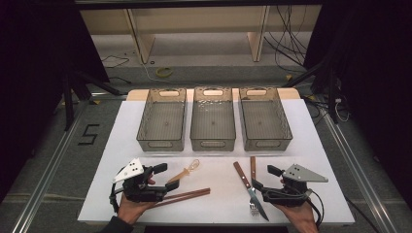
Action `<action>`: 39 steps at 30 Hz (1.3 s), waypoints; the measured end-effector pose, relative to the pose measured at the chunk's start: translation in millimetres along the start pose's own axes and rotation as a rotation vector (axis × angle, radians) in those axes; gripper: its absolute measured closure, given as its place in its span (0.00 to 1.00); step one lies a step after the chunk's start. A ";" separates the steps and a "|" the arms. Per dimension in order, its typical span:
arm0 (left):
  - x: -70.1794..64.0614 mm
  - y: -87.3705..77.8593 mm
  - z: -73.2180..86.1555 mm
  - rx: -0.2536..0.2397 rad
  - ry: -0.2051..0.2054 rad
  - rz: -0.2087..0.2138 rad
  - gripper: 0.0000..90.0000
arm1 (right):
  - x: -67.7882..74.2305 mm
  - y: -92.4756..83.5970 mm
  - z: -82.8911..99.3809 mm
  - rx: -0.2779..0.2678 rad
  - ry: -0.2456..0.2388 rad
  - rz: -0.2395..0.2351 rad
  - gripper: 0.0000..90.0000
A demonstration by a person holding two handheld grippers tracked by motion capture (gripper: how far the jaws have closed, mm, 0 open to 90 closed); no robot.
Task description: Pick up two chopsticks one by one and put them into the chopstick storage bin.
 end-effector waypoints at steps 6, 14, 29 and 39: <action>1.2 2.0 0.6 0.038 -0.003 0.015 0.21 | -0.6 -0.4 -0.6 -0.001 0.010 -0.006 0.27; 5.1 1.0 -3.9 0.112 0.015 0.036 0.22 | 0.4 -0.9 -1.7 -0.009 0.007 -0.009 0.27; 14.1 3.5 -11.0 0.463 0.160 0.057 0.24 | 3.1 -1.8 -2.8 -0.001 -0.006 -0.025 0.28; 15.8 5.9 -0.4 0.669 0.199 0.128 0.35 | 3.6 -0.8 -2.7 0.007 -0.017 -0.027 0.28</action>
Point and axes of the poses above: each handheld gripper's, and its own axes: y roughly forward along the jaws, z roughly out of its underside, x roughly to its left, the point moved 4 cm from there along y, roughly forward along the jaws, and after that the axes turned 14 degrees about y, right-handed, at the moved point
